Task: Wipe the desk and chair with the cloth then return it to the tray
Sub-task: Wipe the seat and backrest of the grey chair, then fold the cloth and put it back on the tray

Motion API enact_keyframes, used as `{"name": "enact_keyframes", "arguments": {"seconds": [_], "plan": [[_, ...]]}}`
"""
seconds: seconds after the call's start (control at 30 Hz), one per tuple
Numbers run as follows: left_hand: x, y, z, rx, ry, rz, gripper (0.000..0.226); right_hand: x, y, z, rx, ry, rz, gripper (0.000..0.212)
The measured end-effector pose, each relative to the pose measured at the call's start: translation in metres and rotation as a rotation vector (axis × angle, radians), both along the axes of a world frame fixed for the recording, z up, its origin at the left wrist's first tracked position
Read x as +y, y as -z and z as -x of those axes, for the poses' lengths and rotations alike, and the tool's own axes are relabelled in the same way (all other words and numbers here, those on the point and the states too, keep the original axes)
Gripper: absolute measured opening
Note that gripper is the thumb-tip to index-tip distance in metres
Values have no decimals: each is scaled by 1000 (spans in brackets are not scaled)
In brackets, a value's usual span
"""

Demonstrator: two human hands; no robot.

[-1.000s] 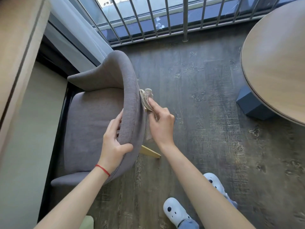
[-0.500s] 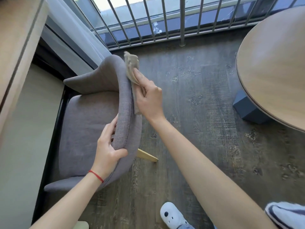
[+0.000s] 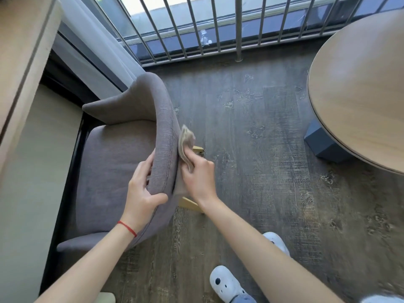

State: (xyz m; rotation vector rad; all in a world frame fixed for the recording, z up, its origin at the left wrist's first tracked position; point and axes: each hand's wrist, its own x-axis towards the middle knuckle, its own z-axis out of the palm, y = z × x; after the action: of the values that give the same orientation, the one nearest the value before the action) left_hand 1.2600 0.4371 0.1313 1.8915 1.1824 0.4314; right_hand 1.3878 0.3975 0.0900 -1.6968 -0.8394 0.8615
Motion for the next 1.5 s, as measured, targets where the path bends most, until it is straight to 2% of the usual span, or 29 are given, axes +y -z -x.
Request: {"name": "enact_keyframes", "arguments": {"seconds": [0.07,0.17,0.27,0.37,0.43,0.5,0.57,0.7,0.77,0.87,0.93,1.03,1.07,1.1,1.17,1.2,1.23,1.3,1.37,1.43,1.5], "plan": [[0,1,0,-17,3,2,99,-11,9,-5,44,29,45,48],[1,1,2,-25,14,-3,99,-11,-10,3,0,241,-162,46],[2,1,1,-34,17,-1,99,-6,-25,21,-2,223,-277,48],[0,0,0,-20,-3,-10,99,-21,-22,19,184,180,-55,44],[0,0,1,-12,1,-13,99,-34,-19,17,225,186,47,42],[1,1,1,-14,6,-11,97,-38,-27,19,203,276,-72,43],[1,1,1,-33,2,-3,94,-33,-38,31,138,259,-238,47],[2,4,2,-43,26,-16,86,-23,-37,45,27,227,-285,54],[1,4,5,-3,33,-21,93,-22,-31,33,42,182,-219,54],[-1,-9,4,83,31,86,100,-25,-38,4,135,75,121,48],[-3,-33,2,75,20,241,92,-31,-59,-8,114,35,133,45],[1,-97,8,50,-127,274,54,-33,-122,-8,72,-40,-127,50],[3,-128,15,32,-189,311,58,-30,-147,-4,33,-90,-215,51],[5,-159,24,-22,-233,408,71,-26,-173,1,-31,-143,-301,49],[6,-223,41,-214,-249,594,93,-16,-225,16,-174,-296,-475,45],[4,-254,50,-323,-261,615,95,-11,-254,26,-237,-388,-565,44],[1,-283,58,-415,-300,581,90,-8,-282,38,-294,-483,-645,44],[-9,-332,74,-563,-432,435,58,-2,-334,62,-400,-667,-753,44],[-22,-370,99,-625,-563,259,30,1,-379,85,-444,-832,-794,41],[-39,-401,133,-668,-657,153,27,6,-415,107,-330,-975,-807,31],[-60,-423,170,-745,-765,109,31,13,-442,132,-181,-1030,-831,22]]}}
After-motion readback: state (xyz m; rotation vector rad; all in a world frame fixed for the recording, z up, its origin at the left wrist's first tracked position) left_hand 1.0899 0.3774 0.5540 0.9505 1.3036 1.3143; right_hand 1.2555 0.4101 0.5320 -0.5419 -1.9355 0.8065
